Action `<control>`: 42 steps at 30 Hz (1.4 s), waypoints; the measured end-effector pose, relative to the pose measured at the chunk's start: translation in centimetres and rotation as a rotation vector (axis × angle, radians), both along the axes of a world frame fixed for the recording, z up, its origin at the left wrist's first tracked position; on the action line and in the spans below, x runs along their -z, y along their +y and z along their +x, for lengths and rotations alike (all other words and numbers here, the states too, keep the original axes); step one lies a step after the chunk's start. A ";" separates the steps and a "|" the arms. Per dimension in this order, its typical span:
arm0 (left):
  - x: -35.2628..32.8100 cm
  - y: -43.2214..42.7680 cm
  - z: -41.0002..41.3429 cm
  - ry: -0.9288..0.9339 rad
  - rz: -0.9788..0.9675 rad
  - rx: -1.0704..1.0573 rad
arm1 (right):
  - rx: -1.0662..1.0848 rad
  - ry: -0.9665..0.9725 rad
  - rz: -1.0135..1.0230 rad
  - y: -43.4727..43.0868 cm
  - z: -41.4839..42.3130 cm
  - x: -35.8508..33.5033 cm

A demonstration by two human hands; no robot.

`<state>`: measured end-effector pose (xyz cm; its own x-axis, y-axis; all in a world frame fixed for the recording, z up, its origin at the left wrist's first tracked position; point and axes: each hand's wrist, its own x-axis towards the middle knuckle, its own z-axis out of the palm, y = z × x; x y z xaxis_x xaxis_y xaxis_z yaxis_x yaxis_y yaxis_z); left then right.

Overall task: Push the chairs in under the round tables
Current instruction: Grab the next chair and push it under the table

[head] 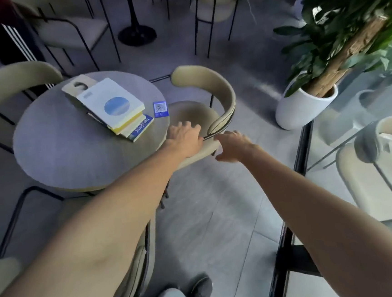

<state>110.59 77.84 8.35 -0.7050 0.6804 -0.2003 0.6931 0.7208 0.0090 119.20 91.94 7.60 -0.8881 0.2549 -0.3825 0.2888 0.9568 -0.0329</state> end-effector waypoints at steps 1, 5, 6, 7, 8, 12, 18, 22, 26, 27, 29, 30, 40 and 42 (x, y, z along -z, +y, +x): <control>0.0 1.5 -0.2 -0.001 0.005 -0.006 | 0.000 -0.004 0.009 1.7 0.0 -0.1; 0.5 6.9 -1.7 -0.007 0.010 -0.023 | -0.017 -0.025 0.031 7.5 -1.5 -0.1; 0.8 8.1 -2.3 -0.011 0.006 -0.031 | -0.026 -0.032 0.035 8.8 -2.2 0.1; 1.1 9.4 -3.0 -0.018 0.002 -0.042 | -0.037 -0.036 0.038 10.1 -3.1 0.2; 1.3 10.6 -3.7 -0.030 -0.001 -0.055 | -0.048 -0.037 0.039 11.4 -4.1 0.4; 2.6 16.2 -8.2 -0.033 0.007 -0.114 | -0.122 -0.037 0.059 16.7 -9.6 0.8; 3.5 23.2 -15.4 -0.072 0.005 -0.252 | -0.270 -0.036 0.119 23.7 -19.2 0.0; 3.8 25.6 -18.6 -0.093 0.012 -0.381 | -0.407 -0.035 0.170 26.3 -24.8 0.5; 5.4 27.5 -21.1 -0.114 0.021 -0.551 | -0.579 -0.036 0.159 29.1 -30.1 1.1; 5.9 27.8 -21.5 -0.129 0.023 -0.604 | -0.627 -0.042 0.152 29.5 -31.4 1.1; 6.8 28.6 -22.1 -0.133 0.015 -0.723 | -0.741 -0.040 0.173 30.0 -33.6 1.4; 7.2 29.0 -22.2 -0.132 0.011 -0.784 | -0.802 -0.042 0.178 30.0 -34.6 1.4; 10.1 28.6 -21.9 -0.170 -0.026 -1.233 | -1.264 -0.053 0.156 27.3 -43.2 4.5; 10.7 28.2 -22.3 -0.228 -0.032 -1.303 | -1.331 -0.042 0.159 26.5 -44.7 5.0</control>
<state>88.33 106.09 -2.37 -0.7834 -0.4725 -0.4037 -0.5177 0.8556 0.0033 74.50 118.46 2.58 -0.4818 -0.7441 -0.4627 -0.8607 0.5011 0.0902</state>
